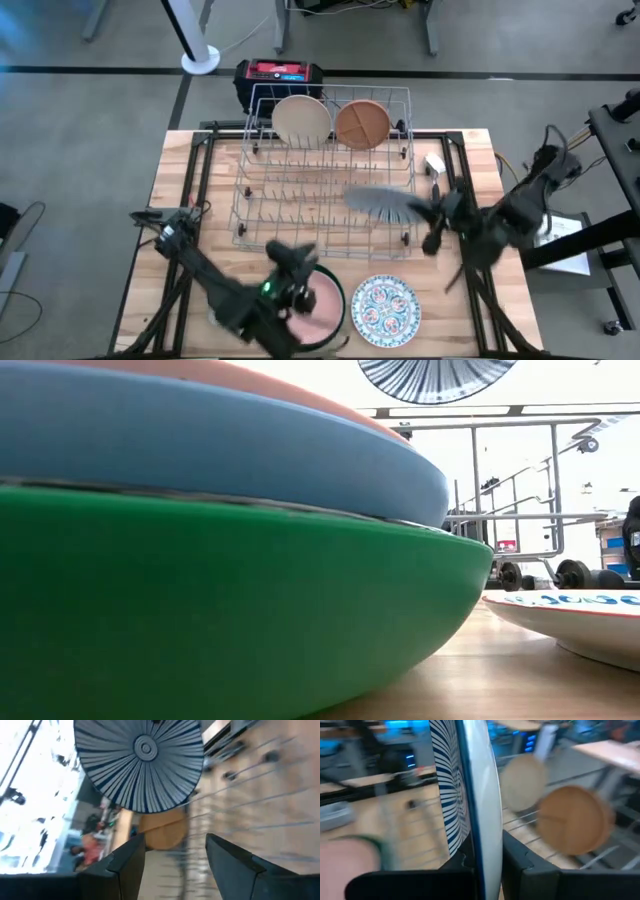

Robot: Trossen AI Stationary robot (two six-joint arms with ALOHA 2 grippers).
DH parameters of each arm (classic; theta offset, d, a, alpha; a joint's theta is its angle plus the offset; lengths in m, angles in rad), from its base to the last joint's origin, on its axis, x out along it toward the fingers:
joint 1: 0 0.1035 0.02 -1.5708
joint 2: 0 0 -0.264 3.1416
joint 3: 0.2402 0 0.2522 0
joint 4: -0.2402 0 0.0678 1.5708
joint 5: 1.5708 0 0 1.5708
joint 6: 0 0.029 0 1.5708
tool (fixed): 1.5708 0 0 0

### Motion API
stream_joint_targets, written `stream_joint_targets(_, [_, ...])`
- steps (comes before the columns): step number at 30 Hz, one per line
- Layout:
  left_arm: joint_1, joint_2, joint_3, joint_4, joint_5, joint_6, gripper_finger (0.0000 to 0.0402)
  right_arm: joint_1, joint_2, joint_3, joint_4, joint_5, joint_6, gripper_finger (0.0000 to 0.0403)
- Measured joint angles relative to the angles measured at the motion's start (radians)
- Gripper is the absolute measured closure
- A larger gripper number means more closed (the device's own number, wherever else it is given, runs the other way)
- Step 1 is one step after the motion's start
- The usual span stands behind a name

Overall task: Sort dishes
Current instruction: Put the blue patterned plate into the dish rack

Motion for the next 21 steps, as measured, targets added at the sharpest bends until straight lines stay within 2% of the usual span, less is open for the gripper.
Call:
stream_joint_targets(3, [0.103, -0.056, 0.000, 0.051, 0.008, 0.104, 0.0205, -0.096, -0.059, 0.000, 0.119, -0.019, -0.202, 0.0381])
stream_joint_targets(5, [0.169, -0.090, 0.000, 0.165, 0.111, 0.187, 0.0205, -0.144, -0.088, 0.000, 0.229, -0.072, -0.339, 0.0381])
stream_joint_targets(6, [0.199, -0.103, 0.000, 0.237, 0.202, 0.228, 0.0205, -0.163, -0.099, 0.000, 0.280, -0.104, -0.397, 0.0381])
stream_joint_targets(9, [0.262, -0.134, 0.000, 0.429, 0.566, 0.312, 0.0205, -0.191, -0.111, 0.000, 0.383, -0.180, -0.522, 0.0381])
stream_joint_targets(11, [0.278, -0.143, 0.000, 0.518, 0.726, 0.365, 0.0205, -0.195, -0.116, 0.000, 0.397, -0.197, -0.555, 0.0381])
stream_joint_targets(12, [0.279, -0.146, 0.000, 0.551, 0.763, 0.393, 0.0205, -0.195, -0.117, 0.000, 0.393, -0.200, -0.564, 0.0381])
stream_joint_targets(15, [0.279, -0.147, 0.001, 0.592, 0.775, 0.458, 0.0205, -0.195, -0.118, -0.003, 0.391, -0.199, -0.572, 0.0381])
stream_joint_targets(21, [0.286, -0.148, -0.037, 0.531, 0.777, 0.436, 0.0205, -0.220, -0.109, -0.011, 0.335, -0.208, -0.572, 0.0381])
